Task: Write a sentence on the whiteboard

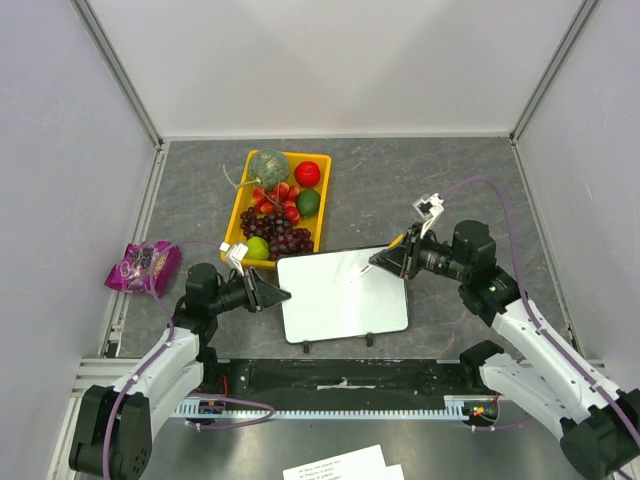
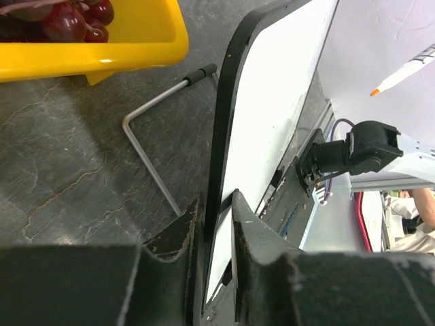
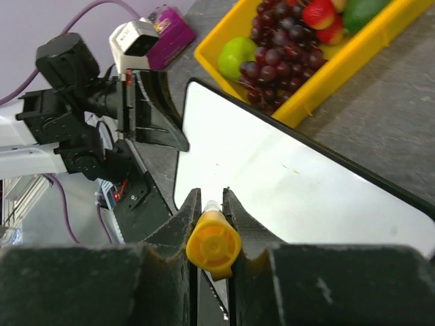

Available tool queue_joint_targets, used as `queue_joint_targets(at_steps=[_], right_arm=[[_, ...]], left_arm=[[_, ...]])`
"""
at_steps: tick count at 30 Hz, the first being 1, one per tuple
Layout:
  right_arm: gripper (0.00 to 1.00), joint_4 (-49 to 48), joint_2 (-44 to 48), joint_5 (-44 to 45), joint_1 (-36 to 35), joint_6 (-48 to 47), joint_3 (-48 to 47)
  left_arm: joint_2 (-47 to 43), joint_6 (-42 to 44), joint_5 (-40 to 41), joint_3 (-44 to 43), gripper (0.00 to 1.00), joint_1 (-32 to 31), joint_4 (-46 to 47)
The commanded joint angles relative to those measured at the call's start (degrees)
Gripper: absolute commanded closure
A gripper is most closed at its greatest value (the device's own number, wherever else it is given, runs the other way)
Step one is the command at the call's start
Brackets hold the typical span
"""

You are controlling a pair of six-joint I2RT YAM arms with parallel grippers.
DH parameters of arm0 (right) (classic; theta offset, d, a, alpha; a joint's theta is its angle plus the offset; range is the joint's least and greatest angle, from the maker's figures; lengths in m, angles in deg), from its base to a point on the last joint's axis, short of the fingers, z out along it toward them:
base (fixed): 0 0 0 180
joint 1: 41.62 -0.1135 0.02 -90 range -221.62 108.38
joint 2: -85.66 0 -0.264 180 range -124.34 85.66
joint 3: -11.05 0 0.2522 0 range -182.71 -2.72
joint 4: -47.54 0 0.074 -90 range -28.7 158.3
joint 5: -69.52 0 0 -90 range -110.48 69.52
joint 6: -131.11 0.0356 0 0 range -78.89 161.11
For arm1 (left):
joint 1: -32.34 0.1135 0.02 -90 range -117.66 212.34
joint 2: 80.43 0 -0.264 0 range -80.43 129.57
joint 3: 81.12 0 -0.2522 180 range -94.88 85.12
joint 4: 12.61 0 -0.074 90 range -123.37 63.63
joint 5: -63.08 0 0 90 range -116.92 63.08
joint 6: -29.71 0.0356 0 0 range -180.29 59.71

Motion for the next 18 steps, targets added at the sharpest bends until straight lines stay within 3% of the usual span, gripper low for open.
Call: queue_joint_targets(at_steps=[1, 7, 12, 15, 18], right_arm=[[1.0, -4.7, -2.8, 8.6, -7.4, -1.1, -5.9], [1.0, -8.6, -7.5, 16.9, -16.9, -1.7, -7.1], [1.0, -9.2, -10.3, 27.7, -25.8, -4.6, -8.5], [1.0, -9.1, -11.8, 34.0, -30.3, -6.7, -9.5], [1.0, -9.2, -13.3, 40.4, -33.9, -8.9, -10.6]], left_arm=[[-1.1, 2.5, 0.1, 1.3, 0.81, -0.2, 0.1], [-4.0, 2.3, -0.4, 2.5, 0.93, -0.2, 0.1], [-6.8, 2.1, -1.2, 3.4, 0.93, -0.4, -0.1], [-8.4, 2.0, -1.7, 3.8, 0.88, -0.3, -0.2], [-10.5, 1.8, -1.7, 4.2, 0.7, -0.3, -0.7]])
